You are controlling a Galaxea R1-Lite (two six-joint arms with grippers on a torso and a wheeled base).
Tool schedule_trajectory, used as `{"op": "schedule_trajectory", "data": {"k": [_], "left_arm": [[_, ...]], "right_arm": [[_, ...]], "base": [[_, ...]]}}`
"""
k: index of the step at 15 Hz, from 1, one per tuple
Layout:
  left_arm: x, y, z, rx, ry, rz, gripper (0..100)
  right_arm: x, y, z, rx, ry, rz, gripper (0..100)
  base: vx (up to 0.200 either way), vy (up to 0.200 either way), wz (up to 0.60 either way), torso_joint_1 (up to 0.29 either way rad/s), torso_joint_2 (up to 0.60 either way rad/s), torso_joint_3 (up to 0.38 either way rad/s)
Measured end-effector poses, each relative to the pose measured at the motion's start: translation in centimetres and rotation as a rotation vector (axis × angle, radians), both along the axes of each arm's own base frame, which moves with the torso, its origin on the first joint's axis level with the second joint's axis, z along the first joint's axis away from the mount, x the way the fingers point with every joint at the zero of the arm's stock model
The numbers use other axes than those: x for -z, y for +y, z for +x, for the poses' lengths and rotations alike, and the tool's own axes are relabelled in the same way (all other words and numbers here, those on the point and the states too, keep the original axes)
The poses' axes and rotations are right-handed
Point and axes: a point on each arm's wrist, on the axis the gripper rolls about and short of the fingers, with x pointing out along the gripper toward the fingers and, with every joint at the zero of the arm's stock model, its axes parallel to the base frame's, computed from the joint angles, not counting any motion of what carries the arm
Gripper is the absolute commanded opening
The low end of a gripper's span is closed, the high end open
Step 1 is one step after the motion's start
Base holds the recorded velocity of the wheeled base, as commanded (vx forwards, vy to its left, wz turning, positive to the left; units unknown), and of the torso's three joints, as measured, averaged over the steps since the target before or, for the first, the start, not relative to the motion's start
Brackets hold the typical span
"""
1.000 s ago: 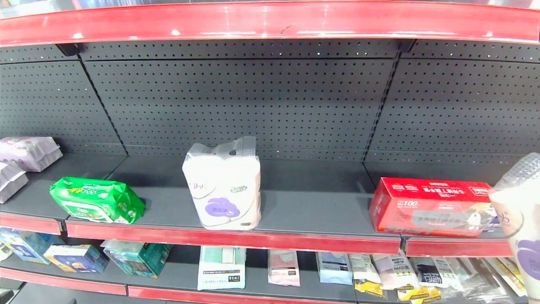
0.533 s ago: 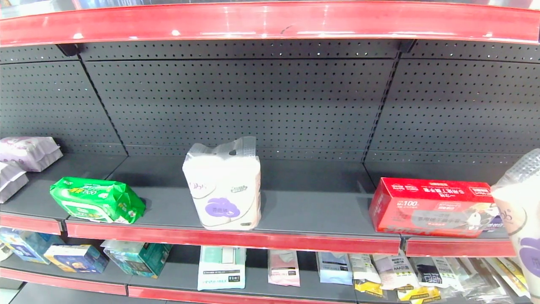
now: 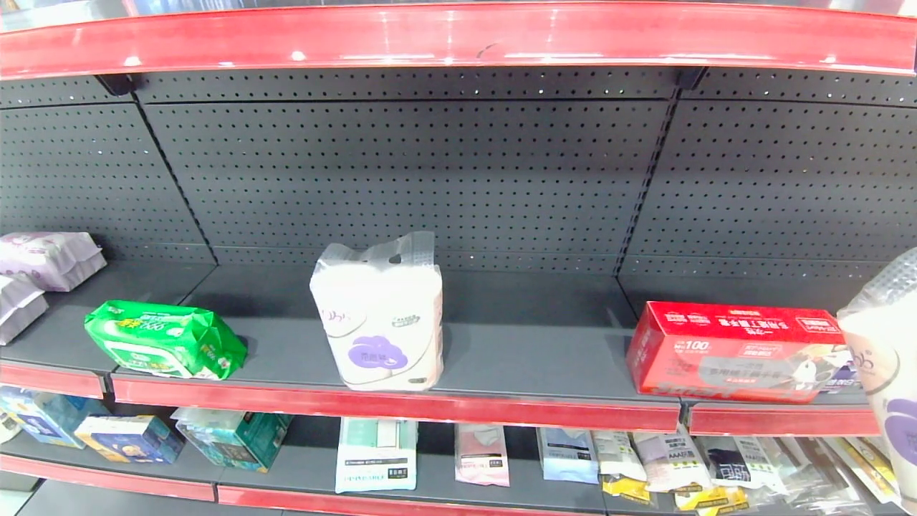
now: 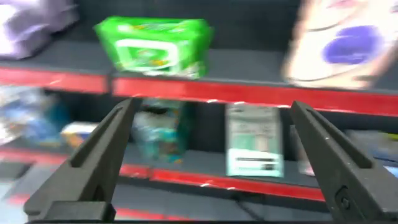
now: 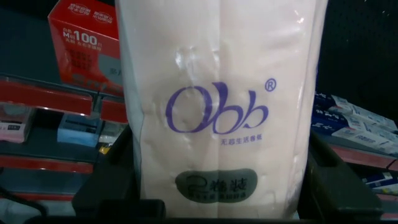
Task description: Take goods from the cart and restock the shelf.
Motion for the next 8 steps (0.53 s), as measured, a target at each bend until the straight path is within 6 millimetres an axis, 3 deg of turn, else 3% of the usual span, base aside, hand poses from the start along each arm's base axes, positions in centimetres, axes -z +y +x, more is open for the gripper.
{"op": "schedule_trajectory", "data": {"k": [8], "left_arm": [[0.55,-0.05,-0.40,0.023,-0.045,-0.003,100]], "right_arm": [[-0.35,0.20,-0.21,-0.028,-0.020,-0.006,0]], "base": [[0.000,0.000,0.00,0.000,0.00,0.000]]}}
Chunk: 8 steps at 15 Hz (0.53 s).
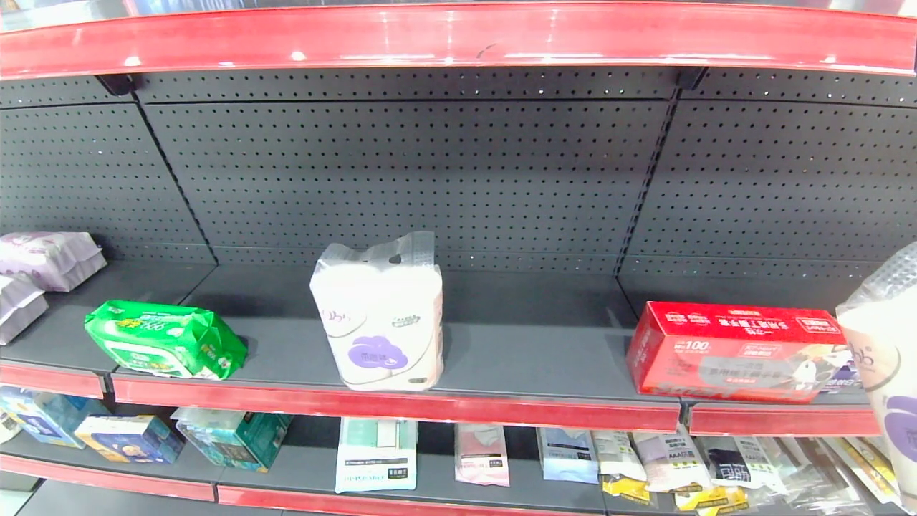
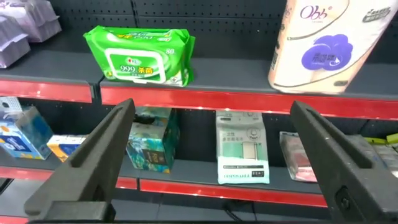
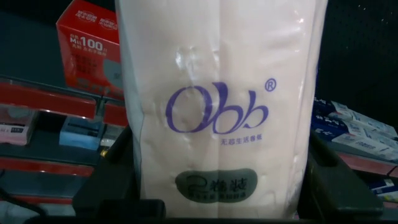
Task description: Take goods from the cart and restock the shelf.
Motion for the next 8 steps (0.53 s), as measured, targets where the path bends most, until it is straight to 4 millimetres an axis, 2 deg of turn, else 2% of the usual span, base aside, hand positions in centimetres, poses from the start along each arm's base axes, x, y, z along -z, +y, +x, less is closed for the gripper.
{"op": "schedule_trajectory", "data": {"k": [8], "left_arm": [[0.0,0.0,0.0,0.000,-0.001,0.000,100]], "right_arm": [[-1.5,0.3,0.2,-0.060,-0.040,-0.009,0]], "base": [[0.000,0.000,0.00,0.000,0.00,0.000]]}}
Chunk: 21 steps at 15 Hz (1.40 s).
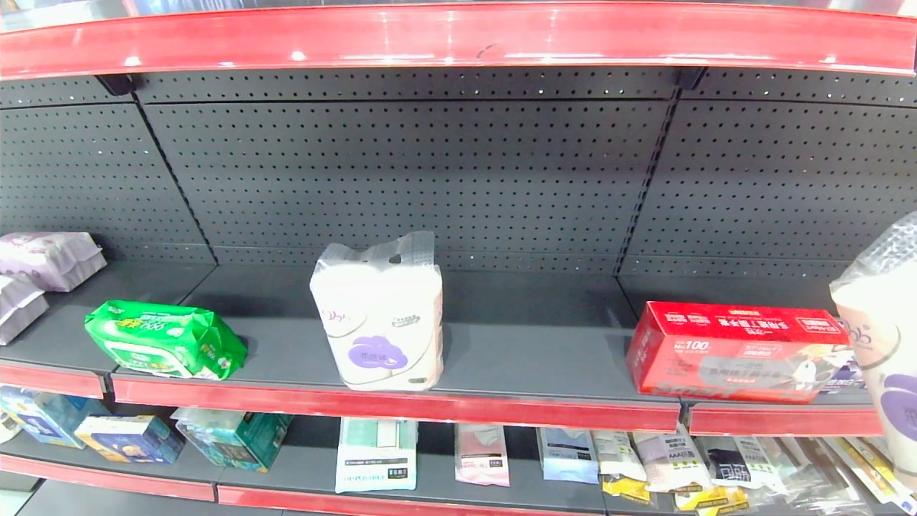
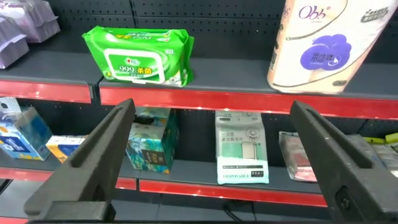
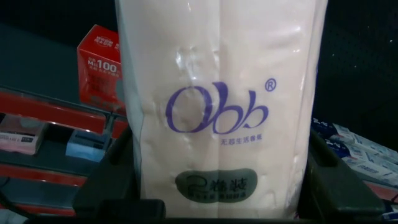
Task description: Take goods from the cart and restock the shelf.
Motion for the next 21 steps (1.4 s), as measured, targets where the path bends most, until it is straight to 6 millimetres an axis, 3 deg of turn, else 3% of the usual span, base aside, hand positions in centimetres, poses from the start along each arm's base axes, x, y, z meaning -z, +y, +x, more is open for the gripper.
{"op": "schedule_trajectory", "data": {"k": [8,17,21], "left_arm": [[-0.01,0.00,0.00,0.000,0.000,0.001,100],[-0.02,0.00,0.00,0.000,-0.001,0.000,100],[0.00,0.00,0.00,-0.001,0.000,0.000,100]], "right_arm": [[-0.09,0.01,0.40,-0.015,0.012,0.005,0],[-0.07,0.01,0.46,-0.016,0.015,0.005,0],[-0.51,0.03,0.55,-0.024,0.003,0.003,0]], "base": [[0.000,0.000,0.00,0.000,0.00,0.000],[0.000,0.000,0.60,0.004,0.00,0.005],[0.000,0.000,0.00,0.000,0.00,0.000]]}}
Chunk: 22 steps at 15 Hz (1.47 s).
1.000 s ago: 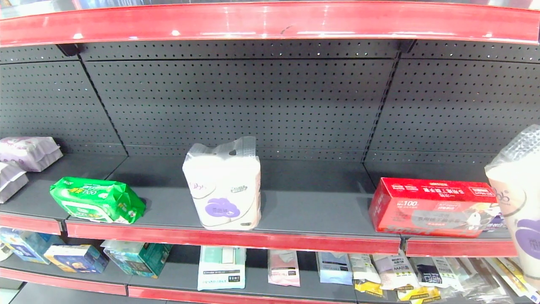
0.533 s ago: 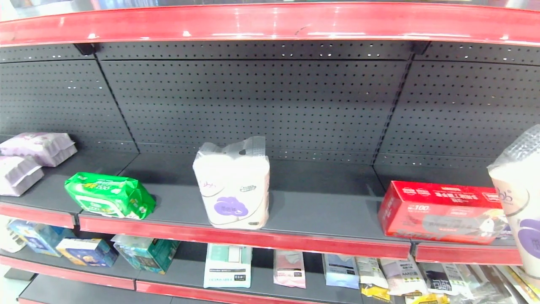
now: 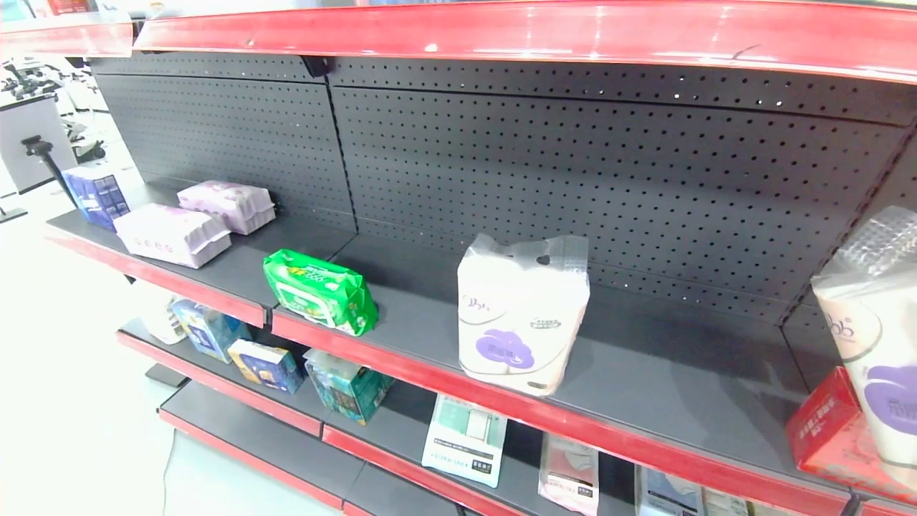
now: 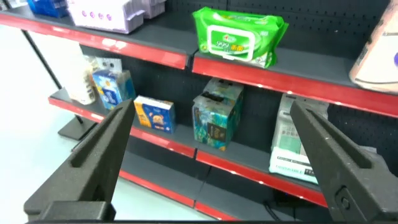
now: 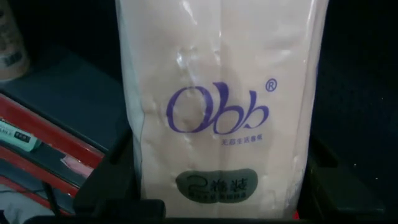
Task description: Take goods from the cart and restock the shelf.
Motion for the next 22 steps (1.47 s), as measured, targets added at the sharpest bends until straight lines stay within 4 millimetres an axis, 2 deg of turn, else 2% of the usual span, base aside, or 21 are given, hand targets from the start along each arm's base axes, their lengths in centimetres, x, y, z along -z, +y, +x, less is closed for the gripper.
{"op": "schedule_trajectory", "data": {"k": [3,7,15,22], "left_arm": [[0.0,0.0,0.0,0.001,-0.001,0.000,100],[0.0,0.0,0.0,0.000,-0.001,0.000,100],[0.0,0.0,0.0,0.000,-0.002,0.000,100],[0.0,0.0,0.0,0.000,-0.002,0.000,100]], "right_arm": [[-1.6,0.4,0.7,-0.083,-0.030,0.008,0],[-2.7,1.4,3.0,-0.225,-0.012,0.096,0],[-1.3,4.7,11.6,-0.431,0.035,0.210,0],[1.0,4.2,19.1,-0.457,0.105,0.234,0]], "base": [[0.000,0.000,0.00,0.000,0.00,0.000],[0.000,0.000,0.00,0.000,0.00,0.000],[0.000,0.000,0.00,0.000,0.00,0.000],[0.000,0.000,0.00,0.000,0.00,0.000]]}}
